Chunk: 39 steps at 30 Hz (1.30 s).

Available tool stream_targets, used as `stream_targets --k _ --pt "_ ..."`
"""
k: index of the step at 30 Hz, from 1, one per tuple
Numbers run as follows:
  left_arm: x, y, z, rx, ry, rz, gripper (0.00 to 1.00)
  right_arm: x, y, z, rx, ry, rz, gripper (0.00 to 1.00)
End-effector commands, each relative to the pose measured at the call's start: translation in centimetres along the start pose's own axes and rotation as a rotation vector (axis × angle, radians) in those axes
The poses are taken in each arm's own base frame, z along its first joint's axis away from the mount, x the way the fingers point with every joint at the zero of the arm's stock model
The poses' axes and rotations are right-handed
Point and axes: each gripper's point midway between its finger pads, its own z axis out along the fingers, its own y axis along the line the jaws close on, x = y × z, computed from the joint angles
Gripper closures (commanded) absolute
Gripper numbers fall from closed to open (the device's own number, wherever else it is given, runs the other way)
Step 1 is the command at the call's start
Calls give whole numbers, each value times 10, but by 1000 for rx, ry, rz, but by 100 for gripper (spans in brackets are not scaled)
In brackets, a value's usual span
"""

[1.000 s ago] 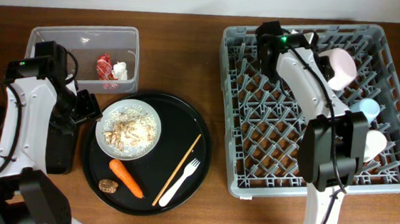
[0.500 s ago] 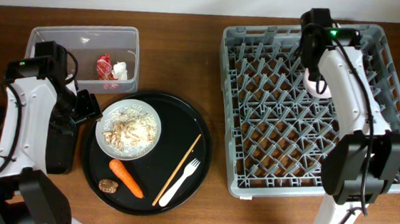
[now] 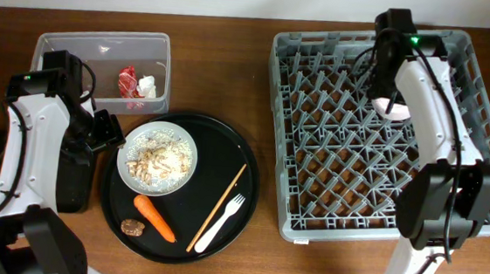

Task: Sort waste into correct bins and load items into the dishwasher rack
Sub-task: 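Release the pink bowl and lift the right gripper away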

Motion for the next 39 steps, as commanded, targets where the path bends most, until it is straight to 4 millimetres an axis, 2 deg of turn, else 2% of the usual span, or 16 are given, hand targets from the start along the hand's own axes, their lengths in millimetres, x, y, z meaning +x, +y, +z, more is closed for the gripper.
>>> stream_targets --k 1,10,13,20,24,28,29,30,33,35,36,39 --pt "-1 1 -9 6 -32 -11 27 -13 -28 2 21 -30 177 16" --pt "-2 1 -9 6 -34 -11 27 -24 -80 25 60 -19 338 17" --pt "-2 1 -9 6 -35 -10 27 -27 -91 30 67 -19 365 17" --pt "-2 1 -9 6 -34 -11 27 -25 -92 31 59 -6 321 16" --pt "-2 1 -9 6 -34 -10 27 -19 -83 27 -1 23 246 15" --pt "-2 0 -9 7 -37 -11 27 -19 -75 5 -90 10 163 12" --pt "-3 0 -9 7 -38 -11 27 -20 -69 -6 -142 -6 131 12" --pt "-3 0 -9 7 -38 -11 27 -21 -61 -19 -207 -22 96 12" --pt "-3 0 -9 7 -38 -10 27 -15 -17 -71 -525 -71 -74 10" --pt "-3 0 -9 7 -38 -10 27 1 15 -110 -739 -76 -179 3" --pt "-2 0 -9 7 -37 -10 27 10 26 -122 -800 -64 -216 1" --pt "-2 0 -9 6 -35 -10 27 49 58 -145 -864 26 -342 1"
